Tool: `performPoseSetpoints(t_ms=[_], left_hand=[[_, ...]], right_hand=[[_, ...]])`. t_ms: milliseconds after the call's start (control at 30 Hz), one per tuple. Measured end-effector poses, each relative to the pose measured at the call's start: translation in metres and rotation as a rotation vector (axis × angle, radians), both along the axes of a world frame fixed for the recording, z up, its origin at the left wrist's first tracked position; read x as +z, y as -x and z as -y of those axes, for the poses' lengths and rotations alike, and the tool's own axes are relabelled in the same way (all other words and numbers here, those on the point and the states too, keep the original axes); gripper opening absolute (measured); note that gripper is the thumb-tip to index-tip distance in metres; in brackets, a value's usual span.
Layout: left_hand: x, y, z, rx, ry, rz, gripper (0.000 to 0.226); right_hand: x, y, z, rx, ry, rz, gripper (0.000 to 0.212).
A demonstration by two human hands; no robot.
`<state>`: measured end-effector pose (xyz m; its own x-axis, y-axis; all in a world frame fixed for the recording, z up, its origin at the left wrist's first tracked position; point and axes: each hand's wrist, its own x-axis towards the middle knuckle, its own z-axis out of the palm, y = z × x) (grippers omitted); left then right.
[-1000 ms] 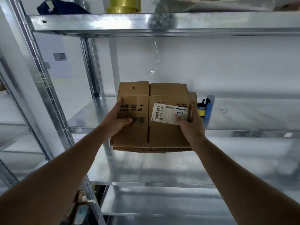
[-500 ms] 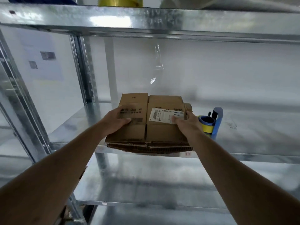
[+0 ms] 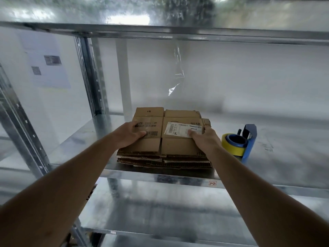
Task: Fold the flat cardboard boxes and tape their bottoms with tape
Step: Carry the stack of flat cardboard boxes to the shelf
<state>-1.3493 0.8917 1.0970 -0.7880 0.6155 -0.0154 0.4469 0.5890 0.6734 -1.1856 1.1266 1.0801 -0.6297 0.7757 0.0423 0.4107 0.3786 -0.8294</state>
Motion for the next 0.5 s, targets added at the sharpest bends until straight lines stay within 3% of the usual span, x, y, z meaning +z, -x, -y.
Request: performPoseSetpoints(t_ms=[133,267,333,400,500], left_hand=[[-0.004,0.005,-0.001,-0.004,0.061,-0.027,0.056],[0.001,-0.004,-0.008,-0.094,0.078,-0.232,0.042],[0.001,-0.007,-0.015,-0.196,0.094,-0.284,0.051],[0.001,-0.01,-0.021,-0.221,0.116,-0.263,0.063],[0.003,-0.015,-0.021,-0.209,0.14,-0.287,0.061]], right_hand=[[0.0,0.008,-0.001,0.011,-0.068,0.103,0.062],[-0.001,0.009,0.008,-0.061,-0.278,0.286,0.073],[0.0,0.006,0.017,-0.055,-0.491,0.274,0.065],[0.002,0.005,0.023,-0.009,-0.653,0.216,0.044],[0.004,0.008,0.026,0.044,-0.748,0.199,0.034]])
